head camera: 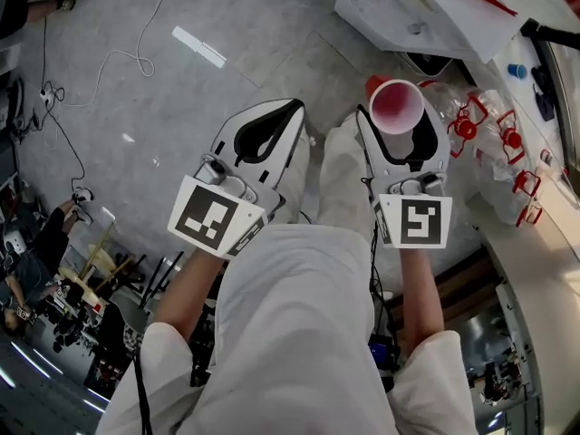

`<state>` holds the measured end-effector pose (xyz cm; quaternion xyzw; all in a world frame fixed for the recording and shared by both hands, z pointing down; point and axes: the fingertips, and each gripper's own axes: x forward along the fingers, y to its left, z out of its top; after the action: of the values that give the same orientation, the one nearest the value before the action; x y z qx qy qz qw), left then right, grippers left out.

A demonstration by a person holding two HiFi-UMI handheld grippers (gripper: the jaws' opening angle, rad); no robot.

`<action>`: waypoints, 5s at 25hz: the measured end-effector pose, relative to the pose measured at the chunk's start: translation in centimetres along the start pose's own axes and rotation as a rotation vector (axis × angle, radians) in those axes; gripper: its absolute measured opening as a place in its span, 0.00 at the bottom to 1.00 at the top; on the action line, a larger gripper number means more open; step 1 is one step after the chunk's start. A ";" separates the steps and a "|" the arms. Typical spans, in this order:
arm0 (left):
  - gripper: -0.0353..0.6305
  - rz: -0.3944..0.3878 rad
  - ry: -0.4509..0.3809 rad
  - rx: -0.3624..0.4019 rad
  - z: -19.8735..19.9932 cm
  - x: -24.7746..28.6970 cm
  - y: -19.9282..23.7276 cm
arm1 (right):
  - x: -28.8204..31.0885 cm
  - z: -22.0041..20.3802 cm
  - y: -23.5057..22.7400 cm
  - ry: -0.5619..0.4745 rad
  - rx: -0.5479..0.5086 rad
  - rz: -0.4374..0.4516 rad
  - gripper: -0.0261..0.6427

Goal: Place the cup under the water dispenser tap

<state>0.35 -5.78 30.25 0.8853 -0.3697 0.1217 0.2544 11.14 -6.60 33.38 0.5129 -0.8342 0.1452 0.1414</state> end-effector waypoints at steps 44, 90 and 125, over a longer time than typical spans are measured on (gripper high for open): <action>0.06 0.042 0.011 0.023 -11.3 15.9 12.1 | 20.0 -17.4 -9.1 0.062 0.045 -0.130 0.53; 0.06 0.057 0.030 -0.015 -15.1 17.8 12.7 | 28.5 -28.1 -16.6 0.150 0.160 -0.329 0.63; 0.06 0.016 -0.023 0.048 -5.4 5.2 3.5 | 9.9 -14.0 -9.8 0.032 0.325 -0.416 0.24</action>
<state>1.31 -7.96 38.17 0.8894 -0.3767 0.1225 0.2280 16.85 -13.52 50.99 0.6870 -0.6742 0.2532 0.0972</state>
